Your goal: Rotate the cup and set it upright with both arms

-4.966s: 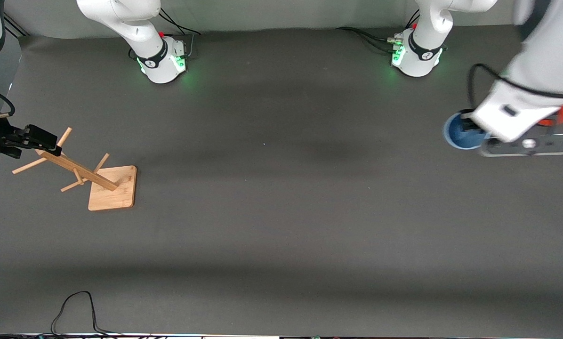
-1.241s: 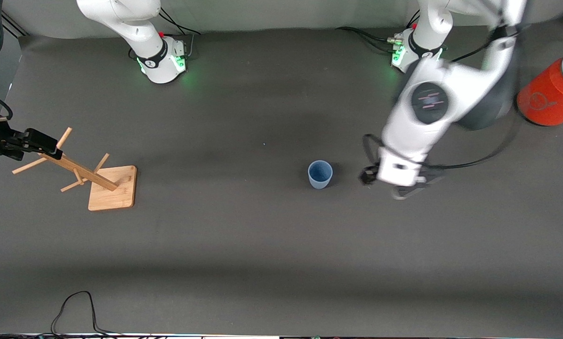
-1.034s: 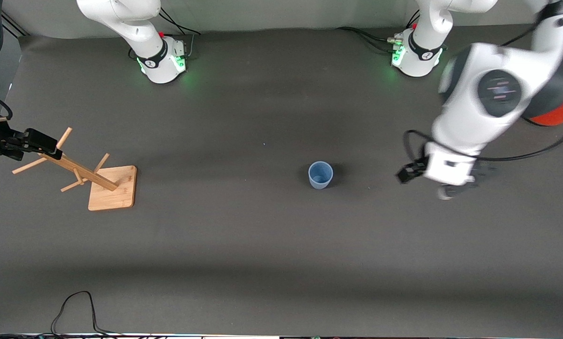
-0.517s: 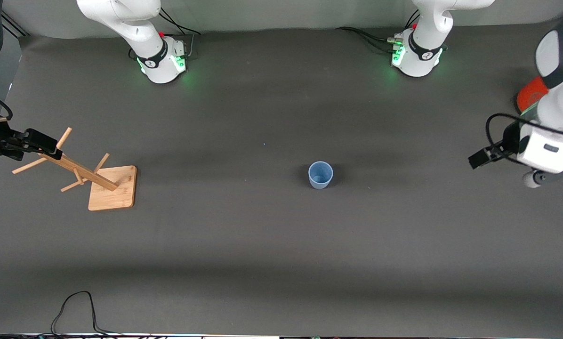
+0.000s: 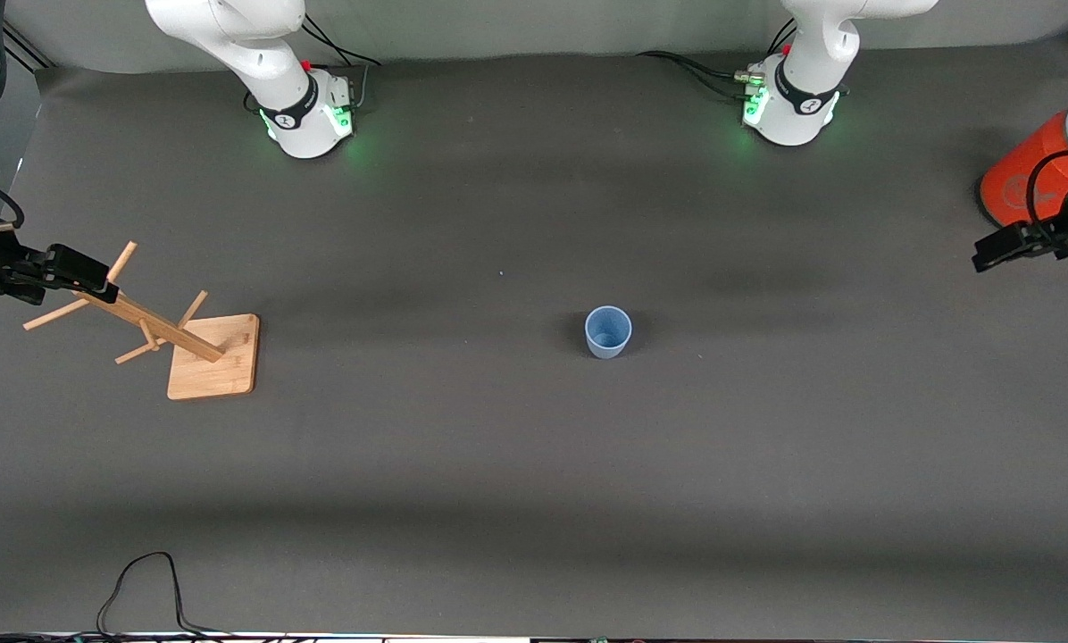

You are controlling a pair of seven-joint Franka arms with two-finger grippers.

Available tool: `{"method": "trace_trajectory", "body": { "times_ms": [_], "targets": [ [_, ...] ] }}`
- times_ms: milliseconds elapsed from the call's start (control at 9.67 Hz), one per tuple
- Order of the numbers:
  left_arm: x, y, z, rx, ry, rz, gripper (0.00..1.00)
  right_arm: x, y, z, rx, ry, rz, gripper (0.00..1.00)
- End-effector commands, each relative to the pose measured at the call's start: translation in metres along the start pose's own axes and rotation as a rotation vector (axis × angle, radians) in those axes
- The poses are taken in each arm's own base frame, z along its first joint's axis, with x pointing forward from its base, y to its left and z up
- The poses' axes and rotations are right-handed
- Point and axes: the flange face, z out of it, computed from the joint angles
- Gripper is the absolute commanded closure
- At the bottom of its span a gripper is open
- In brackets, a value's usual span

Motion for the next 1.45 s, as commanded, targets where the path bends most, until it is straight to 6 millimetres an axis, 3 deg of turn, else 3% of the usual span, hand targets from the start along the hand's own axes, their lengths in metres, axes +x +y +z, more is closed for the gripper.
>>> {"method": "trace_trajectory", "body": {
  "times_ms": [0, 207, 517, 828, 1345],
  "targets": [
    [-0.007, 0.027, 0.000, 0.030, 0.001, 0.065, 0.00, 0.000, 0.000, -0.002, 0.001, 0.002, 0.008, 0.00],
    [-0.005, 0.035, 0.001, 0.031, 0.006, 0.079, 0.00, 0.000, 0.000, -0.003, 0.001, 0.003, 0.008, 0.00],
    [-0.002, 0.026, -0.003, 0.019, 0.019, 0.060, 0.00, 0.000, 0.000, -0.002, 0.001, 0.002, 0.008, 0.00],
    [0.010, 0.033, -0.006, 0.013, 0.027, 0.057, 0.00, 0.000, 0.000, -0.002, 0.001, 0.000, 0.008, 0.00],
    [0.011, 0.030, -0.010, -0.049, 0.015, 0.045, 0.00, 0.000, 0.001, -0.002, 0.001, 0.000, 0.010, 0.00]
  ]
}}
